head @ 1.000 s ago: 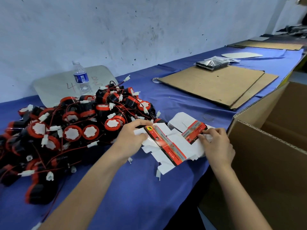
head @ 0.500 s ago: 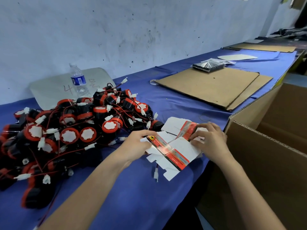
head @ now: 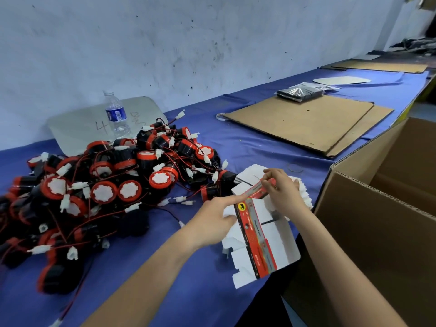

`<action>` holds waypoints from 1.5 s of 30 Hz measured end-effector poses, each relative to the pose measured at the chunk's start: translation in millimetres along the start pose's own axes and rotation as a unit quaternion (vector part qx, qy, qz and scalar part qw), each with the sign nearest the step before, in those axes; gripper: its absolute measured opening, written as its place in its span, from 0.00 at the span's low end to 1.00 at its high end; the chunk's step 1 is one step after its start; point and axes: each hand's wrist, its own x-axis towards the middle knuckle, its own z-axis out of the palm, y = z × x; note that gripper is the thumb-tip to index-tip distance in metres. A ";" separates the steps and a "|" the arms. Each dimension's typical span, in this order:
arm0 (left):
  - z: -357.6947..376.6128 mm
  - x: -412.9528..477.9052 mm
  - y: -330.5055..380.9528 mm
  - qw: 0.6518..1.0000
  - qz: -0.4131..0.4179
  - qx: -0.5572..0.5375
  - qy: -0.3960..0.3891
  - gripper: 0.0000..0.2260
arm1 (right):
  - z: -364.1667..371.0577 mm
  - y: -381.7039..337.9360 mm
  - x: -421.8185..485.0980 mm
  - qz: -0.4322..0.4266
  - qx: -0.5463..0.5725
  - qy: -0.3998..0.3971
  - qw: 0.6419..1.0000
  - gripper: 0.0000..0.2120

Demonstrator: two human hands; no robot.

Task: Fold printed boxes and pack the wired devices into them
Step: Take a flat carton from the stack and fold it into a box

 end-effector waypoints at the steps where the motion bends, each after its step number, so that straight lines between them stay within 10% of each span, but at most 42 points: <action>1: 0.6 -2.0 0.5 1.000 0.007 -0.004 0.012 0.26 | 1.4 1.8 1.8 0.017 -0.020 0.015 1.000 0.05; 5: -19.3 -26.9 -15.2 0.989 -0.005 -0.123 0.087 0.22 | -9.5 6.1 -9.6 0.000 -0.026 0.126 0.992 0.01; 9: -47.8 -57.9 -42.3 0.945 -0.031 -0.286 0.158 0.20 | -13.4 -13.1 -47.1 0.012 0.233 0.229 0.945 0.03; 17: -27.6 -81.7 -63.7 0.919 -0.031 -0.315 0.234 0.22 | 75.0 -72.5 -101.6 0.136 0.556 -0.101 0.814 0.27; 28: -17.3 -102.5 -66.7 0.889 0.009 -0.344 0.303 0.21 | 110.4 -83.3 -107.0 0.150 0.523 -0.025 0.839 0.06; 33: 2.4 -96.3 -66.4 0.901 -0.009 -0.346 0.263 0.21 | 116.7 -95.8 -111.4 0.119 0.539 -0.061 0.832 0.33; 37: 27.4 -94.4 -67.1 0.901 -0.060 -0.386 0.191 0.08 | 120.1 -116.3 -108.6 0.084 0.484 -0.076 0.868 0.33; 45: 1.1 -99.2 -80.6 0.853 -0.028 -0.488 0.183 0.31 | 114.5 -105.8 -101.8 0.130 0.498 -0.118 0.849 0.46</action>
